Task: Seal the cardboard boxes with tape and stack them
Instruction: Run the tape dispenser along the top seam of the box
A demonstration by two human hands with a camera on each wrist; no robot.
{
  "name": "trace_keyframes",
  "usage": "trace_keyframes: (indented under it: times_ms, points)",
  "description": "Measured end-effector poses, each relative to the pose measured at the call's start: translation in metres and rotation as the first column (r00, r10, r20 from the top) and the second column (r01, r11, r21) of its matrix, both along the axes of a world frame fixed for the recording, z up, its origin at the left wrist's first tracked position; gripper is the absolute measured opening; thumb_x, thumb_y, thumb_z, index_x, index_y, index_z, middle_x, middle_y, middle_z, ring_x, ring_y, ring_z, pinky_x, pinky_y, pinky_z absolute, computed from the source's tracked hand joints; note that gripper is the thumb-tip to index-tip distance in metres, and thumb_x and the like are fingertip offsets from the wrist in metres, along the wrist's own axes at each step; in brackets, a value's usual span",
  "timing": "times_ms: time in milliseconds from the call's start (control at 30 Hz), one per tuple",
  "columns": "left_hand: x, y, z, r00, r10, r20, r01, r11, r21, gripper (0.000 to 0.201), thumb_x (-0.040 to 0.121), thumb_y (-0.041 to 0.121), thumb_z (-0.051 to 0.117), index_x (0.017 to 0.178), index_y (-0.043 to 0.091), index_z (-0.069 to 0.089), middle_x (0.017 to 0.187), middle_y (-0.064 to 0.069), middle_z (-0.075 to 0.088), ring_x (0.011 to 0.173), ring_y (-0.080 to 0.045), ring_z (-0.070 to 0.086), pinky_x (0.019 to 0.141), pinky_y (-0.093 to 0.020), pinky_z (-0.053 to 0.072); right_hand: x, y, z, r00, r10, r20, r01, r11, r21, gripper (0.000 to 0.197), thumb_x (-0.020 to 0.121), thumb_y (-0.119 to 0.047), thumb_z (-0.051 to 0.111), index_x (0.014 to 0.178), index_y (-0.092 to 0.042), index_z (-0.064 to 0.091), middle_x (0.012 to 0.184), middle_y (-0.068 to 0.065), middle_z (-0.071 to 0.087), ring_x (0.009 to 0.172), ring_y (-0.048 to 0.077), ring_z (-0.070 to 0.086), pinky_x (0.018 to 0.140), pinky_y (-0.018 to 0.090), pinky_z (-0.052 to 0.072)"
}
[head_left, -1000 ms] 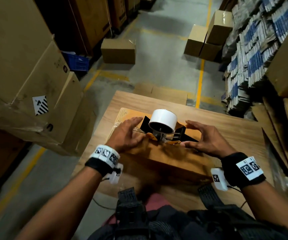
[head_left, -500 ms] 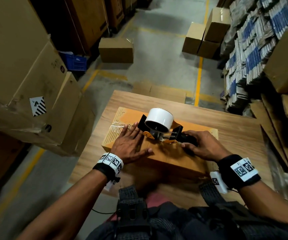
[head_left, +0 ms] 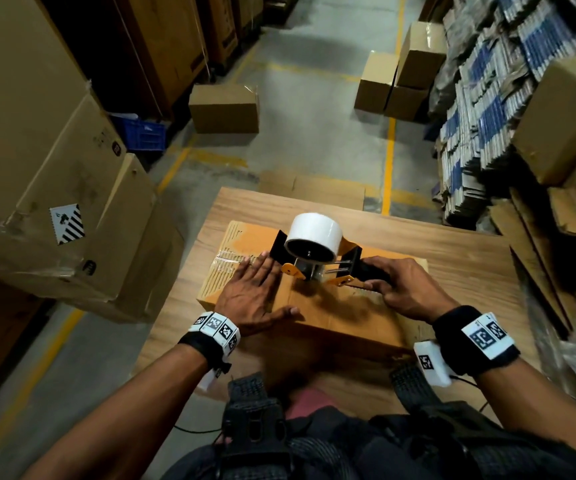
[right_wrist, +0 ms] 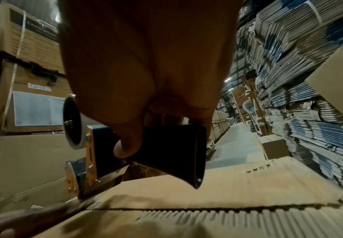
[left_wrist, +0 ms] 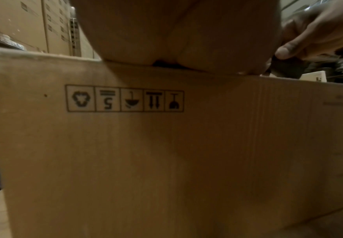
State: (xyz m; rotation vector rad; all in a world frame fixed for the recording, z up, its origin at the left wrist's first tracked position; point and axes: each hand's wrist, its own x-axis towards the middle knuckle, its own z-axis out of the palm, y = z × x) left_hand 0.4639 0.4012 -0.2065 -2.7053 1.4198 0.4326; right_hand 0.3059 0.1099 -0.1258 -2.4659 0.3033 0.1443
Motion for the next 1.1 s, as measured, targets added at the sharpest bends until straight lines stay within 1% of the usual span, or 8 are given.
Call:
trace_keyframes:
  times_ms: [133, 233, 400, 467, 567, 733, 967, 1100]
  points:
    - [0.001, 0.0, -0.002, 1.0, -0.004, 0.022, 0.005, 1.0, -0.018, 0.111, 0.086, 0.094, 0.004, 0.166, 0.017, -0.009, 0.171, -0.004, -0.021, 0.157, -0.018, -0.023, 0.129, -0.044, -0.007, -0.008, -0.012, 0.014, 0.999, -0.033, 0.028, 0.033, 0.999, -0.025, 0.042, 0.093, -0.013, 0.074, 0.134, -0.023, 0.067, 0.119, -0.003, 0.075, 0.109, 0.014, 0.069, 0.096, 0.038, 0.057]
    - [0.001, 0.002, -0.007, 0.999, 0.001, 0.035, 0.0, 1.0, -0.009, 0.112, 0.085, 0.095, 0.0, 0.165, 0.018, -0.015, 0.171, -0.003, -0.024, 0.157, -0.017, -0.024, 0.129, -0.043, -0.008, -0.028, -0.032, 0.021, 0.997, -0.061, 0.036, 0.06, 0.998, 0.028, 0.04, 0.092, -0.004, 0.075, 0.127, -0.022, 0.071, 0.112, -0.012, 0.075, 0.102, -0.002, 0.068, 0.091, 0.021, 0.055]
    - [0.0, 0.002, -0.008, 0.999, -0.004, 0.052, 0.005, 1.0, -0.026, 0.113, 0.083, 0.095, -0.004, 0.164, 0.017, -0.017, 0.17, -0.004, -0.026, 0.157, -0.019, -0.024, 0.129, -0.044, -0.008, -0.066, -0.072, 0.012, 0.987, -0.16, 0.024, 0.157, 0.983, 0.097, 0.051, 0.089, 0.007, 0.072, 0.107, -0.04, 0.068, 0.099, -0.032, 0.073, 0.1, -0.018, 0.063, 0.086, 0.005, 0.048]
    - [0.0, 0.001, -0.009, 0.999, -0.008, 0.05, 0.01, 0.999, -0.03, 0.113, 0.083, 0.095, -0.004, 0.164, 0.017, -0.017, 0.17, -0.004, -0.026, 0.157, -0.019, -0.024, 0.13, -0.045, -0.006, -0.076, -0.08, 0.006, 0.98, -0.197, 0.026, 0.193, 0.976, 0.105, 0.055, 0.088, 0.008, 0.072, 0.106, -0.043, 0.067, 0.101, -0.038, 0.07, 0.099, -0.018, 0.063, 0.084, 0.004, 0.048]
    - [0.001, 0.002, -0.012, 0.999, -0.007, 0.045, 0.009, 0.999, -0.042, 0.112, 0.085, 0.095, 0.001, 0.164, 0.017, -0.016, 0.17, -0.004, -0.025, 0.158, -0.019, -0.024, 0.13, -0.046, -0.005, -0.081, -0.081, -0.01, 0.978, -0.208, 0.003, 0.206, 0.973, 0.102, 0.046, 0.089, 0.007, 0.072, 0.11, -0.034, 0.07, 0.099, -0.031, 0.072, 0.097, -0.019, 0.063, 0.082, 0.002, 0.046]
    - [0.003, 0.002, -0.013, 0.999, -0.019, 0.045, 0.02, 1.0, -0.021, 0.111, 0.086, 0.094, 0.004, 0.163, 0.018, -0.019, 0.169, -0.003, -0.029, 0.157, -0.018, -0.026, 0.13, -0.045, -0.006, -0.085, -0.083, -0.028, 0.98, -0.196, -0.015, 0.197, 0.977, 0.086, 0.044, 0.089, 0.002, 0.073, 0.111, -0.036, 0.068, 0.102, -0.02, 0.074, 0.099, -0.013, 0.065, 0.088, 0.021, 0.053]
    - [0.014, 0.011, -0.012, 0.996, -0.062, 0.07, 0.061, 0.998, 0.016, 0.108, 0.089, 0.092, 0.006, 0.163, 0.017, -0.016, 0.17, -0.002, -0.027, 0.157, -0.016, -0.027, 0.129, -0.047, -0.002, -0.089, -0.085, -0.049, 0.991, -0.12, 0.065, 0.122, 0.992, -0.029, 0.053, 0.078, -0.002, 0.082, 0.122, -0.028, 0.071, 0.122, -0.018, 0.066, 0.114, 0.002, 0.064, 0.099, 0.017, 0.049]
    - [0.006, 0.006, -0.004, 1.0, -0.014, 0.027, 0.014, 1.0, 0.007, 0.112, 0.084, 0.095, 0.0, 0.162, 0.016, -0.019, 0.168, -0.001, -0.031, 0.155, -0.017, -0.03, 0.128, -0.049, -0.01, -0.096, -0.081, -0.049, 0.988, -0.116, 0.102, 0.122, 0.991, -0.052, 0.06, 0.075, -0.016, 0.088, 0.13, -0.026, 0.066, 0.126, -0.014, 0.063, 0.116, 0.009, 0.063, 0.101, 0.03, 0.051]
